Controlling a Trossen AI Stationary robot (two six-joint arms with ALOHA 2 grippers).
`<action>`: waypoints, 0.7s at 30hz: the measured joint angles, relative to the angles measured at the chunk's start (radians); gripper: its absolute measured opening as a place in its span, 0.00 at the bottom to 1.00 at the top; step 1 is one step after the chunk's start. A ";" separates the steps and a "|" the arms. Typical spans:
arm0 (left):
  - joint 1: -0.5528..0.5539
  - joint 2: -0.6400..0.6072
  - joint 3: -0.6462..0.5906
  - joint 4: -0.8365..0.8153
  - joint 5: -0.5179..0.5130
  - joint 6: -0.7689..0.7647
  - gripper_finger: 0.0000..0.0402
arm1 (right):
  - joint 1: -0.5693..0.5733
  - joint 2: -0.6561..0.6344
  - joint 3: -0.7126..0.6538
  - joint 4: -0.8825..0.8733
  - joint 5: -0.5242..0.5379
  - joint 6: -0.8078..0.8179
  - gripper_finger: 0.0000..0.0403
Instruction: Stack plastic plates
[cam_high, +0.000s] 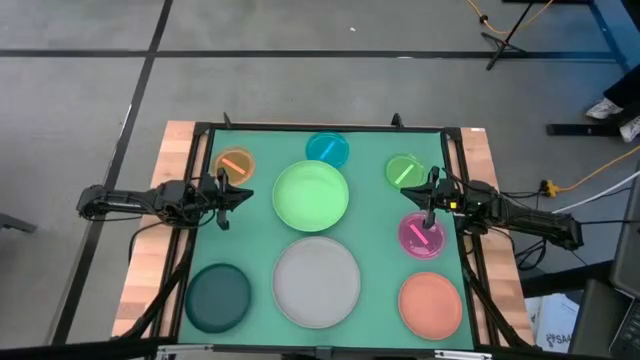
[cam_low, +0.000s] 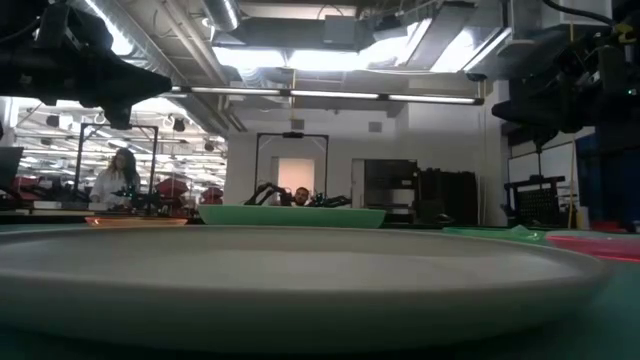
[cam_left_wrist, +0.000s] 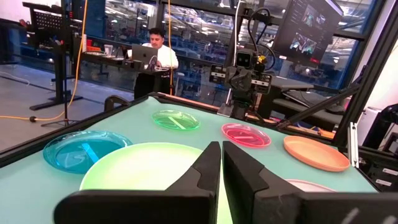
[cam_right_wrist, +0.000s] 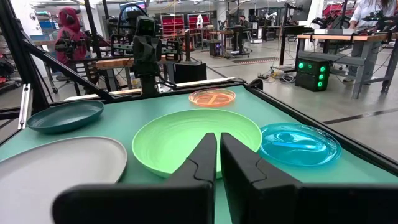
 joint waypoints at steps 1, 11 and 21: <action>0.000 0.000 0.000 0.000 0.000 0.000 0.03 | 0.000 0.000 0.000 0.000 0.000 0.000 0.04; 0.000 0.000 0.000 0.047 -0.057 0.078 0.03 | 0.000 0.000 -0.001 0.013 0.002 0.008 0.04; 0.001 0.000 0.000 0.116 -0.030 0.076 0.03 | 0.000 0.000 -0.001 0.074 0.049 0.009 0.04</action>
